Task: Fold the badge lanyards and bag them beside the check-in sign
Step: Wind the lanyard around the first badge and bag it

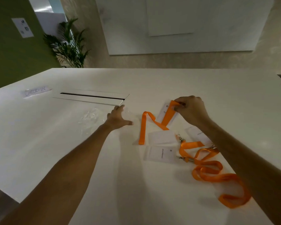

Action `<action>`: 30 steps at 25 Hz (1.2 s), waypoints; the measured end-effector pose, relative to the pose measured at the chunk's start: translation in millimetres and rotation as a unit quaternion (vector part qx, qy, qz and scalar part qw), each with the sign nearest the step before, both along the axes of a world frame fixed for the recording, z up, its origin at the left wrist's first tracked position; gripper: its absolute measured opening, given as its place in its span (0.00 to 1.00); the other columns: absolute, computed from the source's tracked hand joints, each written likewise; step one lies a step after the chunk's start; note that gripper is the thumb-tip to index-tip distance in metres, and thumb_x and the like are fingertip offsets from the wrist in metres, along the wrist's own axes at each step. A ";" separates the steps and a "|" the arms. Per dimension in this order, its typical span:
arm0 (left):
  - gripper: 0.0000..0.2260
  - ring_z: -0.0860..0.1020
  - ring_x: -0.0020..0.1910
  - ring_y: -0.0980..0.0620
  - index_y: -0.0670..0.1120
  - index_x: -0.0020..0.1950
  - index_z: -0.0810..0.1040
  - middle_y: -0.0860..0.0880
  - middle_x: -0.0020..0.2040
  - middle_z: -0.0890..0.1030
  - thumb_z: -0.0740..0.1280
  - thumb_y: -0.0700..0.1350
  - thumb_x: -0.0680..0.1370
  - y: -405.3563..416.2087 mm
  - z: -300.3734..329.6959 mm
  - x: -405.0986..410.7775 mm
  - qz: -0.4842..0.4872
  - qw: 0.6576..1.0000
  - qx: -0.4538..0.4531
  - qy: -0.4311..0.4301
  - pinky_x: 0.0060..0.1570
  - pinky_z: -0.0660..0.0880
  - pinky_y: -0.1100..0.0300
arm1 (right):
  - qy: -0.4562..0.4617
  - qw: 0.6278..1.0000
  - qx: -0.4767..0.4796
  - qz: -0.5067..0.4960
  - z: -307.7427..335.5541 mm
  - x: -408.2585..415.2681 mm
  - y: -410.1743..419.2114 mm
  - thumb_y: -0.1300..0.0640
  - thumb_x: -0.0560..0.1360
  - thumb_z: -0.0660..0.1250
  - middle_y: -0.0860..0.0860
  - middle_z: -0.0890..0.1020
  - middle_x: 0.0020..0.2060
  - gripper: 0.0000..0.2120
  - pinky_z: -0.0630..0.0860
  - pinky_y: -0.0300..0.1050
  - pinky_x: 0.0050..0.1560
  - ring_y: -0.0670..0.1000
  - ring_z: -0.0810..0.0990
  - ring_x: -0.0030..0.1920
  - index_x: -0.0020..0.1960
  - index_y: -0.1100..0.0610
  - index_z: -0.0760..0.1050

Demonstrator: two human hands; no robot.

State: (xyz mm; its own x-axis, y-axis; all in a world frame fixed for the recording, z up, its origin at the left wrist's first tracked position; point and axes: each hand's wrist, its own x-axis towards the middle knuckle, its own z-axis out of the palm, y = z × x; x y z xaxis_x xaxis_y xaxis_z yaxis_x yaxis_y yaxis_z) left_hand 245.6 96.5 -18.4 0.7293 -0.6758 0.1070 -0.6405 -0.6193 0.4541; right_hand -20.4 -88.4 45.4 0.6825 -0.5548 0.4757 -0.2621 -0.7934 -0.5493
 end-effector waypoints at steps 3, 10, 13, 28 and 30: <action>0.47 0.71 0.65 0.46 0.47 0.74 0.60 0.47 0.68 0.69 0.77 0.61 0.61 -10.0 8.6 -14.5 -0.037 0.997 -0.067 -0.004 0.66 0.68 0.44 | -0.016 1.000 -0.002 -0.017 6.3 -2.9 0.0 0.56 0.72 0.69 0.49 0.85 0.40 0.07 0.68 0.39 0.36 0.48 0.78 0.36 0.49 0.53 0.84; 0.42 0.72 0.60 0.49 0.44 0.70 0.66 0.47 0.63 0.71 0.79 0.55 0.61 -30.5 24.6 -58.1 -0.132 0.976 -0.167 -0.057 0.61 0.73 0.46 | -0.118 0.988 0.062 -0.083 25.4 -12.5 4.2 0.54 0.70 0.68 0.51 0.82 0.30 0.06 0.72 0.43 0.33 0.53 0.79 0.31 0.41 0.53 0.83; 0.42 0.73 0.60 0.46 0.43 0.69 0.67 0.45 0.63 0.71 0.80 0.54 0.61 -36.4 28.2 -74.6 -0.169 0.963 -0.190 -0.091 0.60 0.72 0.43 | -0.161 0.977 0.094 -0.100 32.9 -13.5 7.5 0.52 0.70 0.69 0.48 0.82 0.30 0.06 0.71 0.39 0.33 0.49 0.79 0.32 0.41 0.53 0.83; 0.43 0.69 0.64 0.45 0.41 0.70 0.65 0.42 0.65 0.69 0.76 0.59 0.63 -64.5 39.7 -131.0 -0.189 0.948 -0.201 -0.162 0.64 0.68 0.45 | -0.211 0.952 0.177 -0.136 27.4 -19.0 6.2 0.52 0.70 0.68 0.54 0.73 0.24 0.12 0.64 0.41 0.30 0.46 0.66 0.25 0.33 0.60 0.77; 0.43 0.69 0.65 0.45 0.41 0.70 0.65 0.42 0.66 0.70 0.75 0.60 0.64 -67.3 41.7 -135.6 -0.186 0.948 -0.202 -0.162 0.64 0.68 0.45 | -0.207 0.953 0.178 -0.133 24.1 -18.1 7.2 0.52 0.70 0.67 0.58 0.74 0.26 0.13 0.63 0.41 0.30 0.47 0.66 0.25 0.34 0.61 0.77</action>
State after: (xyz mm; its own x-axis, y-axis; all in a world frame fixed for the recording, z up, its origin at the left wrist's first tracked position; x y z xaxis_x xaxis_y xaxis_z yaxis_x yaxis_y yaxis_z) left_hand 110.0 29.2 23.2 0.3341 -0.7355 0.5894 -0.9266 -0.1415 0.3485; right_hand -38.5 -81.2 69.6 0.2902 -0.8581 0.4237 -0.1297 -0.4739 -0.8710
